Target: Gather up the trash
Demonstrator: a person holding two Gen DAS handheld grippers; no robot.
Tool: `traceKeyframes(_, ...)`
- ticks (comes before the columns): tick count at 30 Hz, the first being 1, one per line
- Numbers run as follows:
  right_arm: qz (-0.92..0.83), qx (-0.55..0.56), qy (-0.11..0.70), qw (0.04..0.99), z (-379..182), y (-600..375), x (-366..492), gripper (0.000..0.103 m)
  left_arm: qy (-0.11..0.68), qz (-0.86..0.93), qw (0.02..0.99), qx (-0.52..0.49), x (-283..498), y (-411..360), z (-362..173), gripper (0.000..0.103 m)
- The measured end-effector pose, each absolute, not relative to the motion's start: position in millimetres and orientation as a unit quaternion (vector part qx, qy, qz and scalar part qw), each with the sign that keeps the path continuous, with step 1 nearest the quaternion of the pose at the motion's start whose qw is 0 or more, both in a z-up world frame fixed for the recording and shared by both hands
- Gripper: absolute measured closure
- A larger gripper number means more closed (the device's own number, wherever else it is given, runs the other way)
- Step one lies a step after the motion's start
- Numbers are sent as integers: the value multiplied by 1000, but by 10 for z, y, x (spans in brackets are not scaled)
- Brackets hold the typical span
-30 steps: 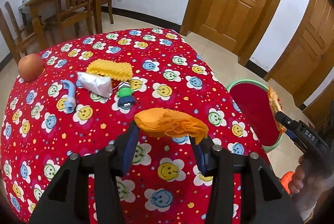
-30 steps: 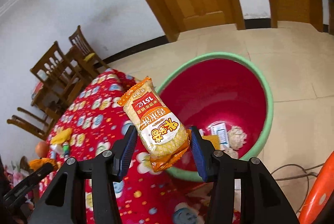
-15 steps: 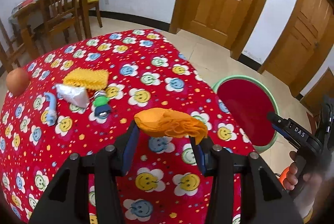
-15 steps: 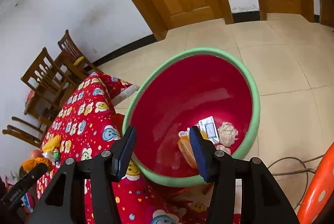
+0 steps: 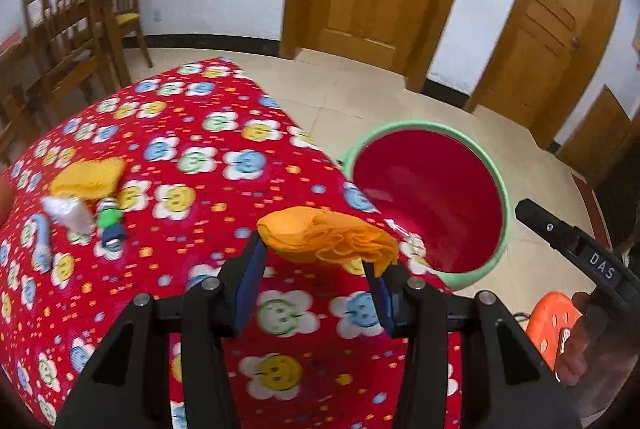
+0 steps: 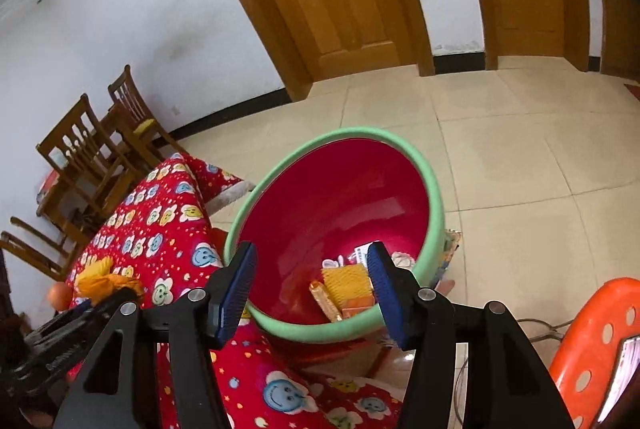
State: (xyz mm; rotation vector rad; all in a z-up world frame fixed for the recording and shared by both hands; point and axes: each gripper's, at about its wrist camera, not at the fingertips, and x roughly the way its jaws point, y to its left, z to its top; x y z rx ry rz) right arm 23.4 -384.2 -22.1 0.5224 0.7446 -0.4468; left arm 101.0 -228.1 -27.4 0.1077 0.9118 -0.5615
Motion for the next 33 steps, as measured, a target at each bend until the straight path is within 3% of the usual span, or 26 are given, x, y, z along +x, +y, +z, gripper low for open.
traceKeyframes(15, -248, 282, 344, 860, -319, -4173, -16, 44, 438, -317, 835, 102, 1046, -3100, -509, 54)
traceKeyframes(23, -252, 292, 347, 855, -368, -4256, -55, 44, 441, -314, 835, 101, 1088, -3189, -527, 37)
traceKeyframes(33, -237, 283, 346, 863, -294, -4131, -26, 43, 441, -292, 845, 81, 1083, -2944, -446, 35)
